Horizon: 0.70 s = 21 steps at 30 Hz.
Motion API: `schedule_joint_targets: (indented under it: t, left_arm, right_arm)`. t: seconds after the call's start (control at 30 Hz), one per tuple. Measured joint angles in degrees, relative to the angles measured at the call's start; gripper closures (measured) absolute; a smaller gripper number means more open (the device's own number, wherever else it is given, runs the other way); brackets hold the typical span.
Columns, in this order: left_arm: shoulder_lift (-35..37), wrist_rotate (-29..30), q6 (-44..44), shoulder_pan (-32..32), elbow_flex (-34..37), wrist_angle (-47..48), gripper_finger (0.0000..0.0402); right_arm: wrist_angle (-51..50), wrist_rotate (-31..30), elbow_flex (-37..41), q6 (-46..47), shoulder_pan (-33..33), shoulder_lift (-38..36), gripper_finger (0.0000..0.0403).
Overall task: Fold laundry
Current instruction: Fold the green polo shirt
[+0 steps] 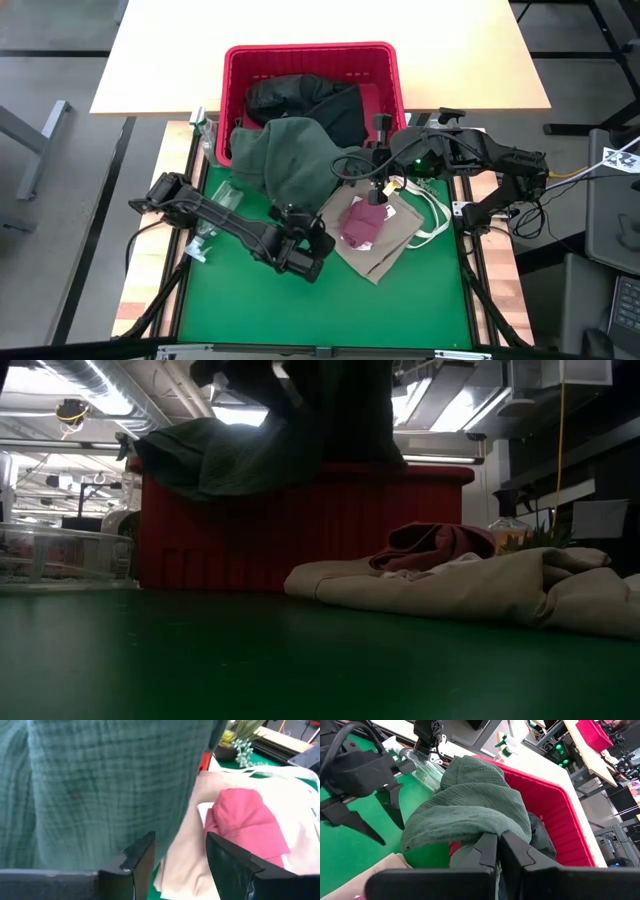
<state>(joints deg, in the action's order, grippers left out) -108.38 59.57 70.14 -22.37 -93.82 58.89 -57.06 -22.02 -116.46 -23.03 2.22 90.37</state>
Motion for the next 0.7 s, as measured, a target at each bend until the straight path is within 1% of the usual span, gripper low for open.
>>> schedule_joint_targets:
  t: [0.17, 0.4, 0.57, 0.7]
  left_arm:
    - [0.00, 0.54, 0.21, 2.03, 0.00, -3.25, 0.0233]
    - [0.00, -0.23, 0.22, 4.96, 0.00, -7.37, 0.0233]
    - [0.00, -2.16, -0.21, 5.53, 0.00, -11.66, 0.0233]
    - [0.00, -0.58, -0.04, 5.44, 0.00, -12.44, 0.0233]
  right_arm:
    - [-0.02, -0.01, 0.00, 0.00, 0.00, 0.00, 0.0391]
    - [-0.04, 0.00, 0.00, 0.00, 0.02, 0.00, 0.0391]
    - [-0.04, 0.00, 0.00, 0.00, 0.00, 0.00, 0.0391]
    - [-0.06, 0.00, 0.00, 0.00, 0.00, 0.00, 0.0391]
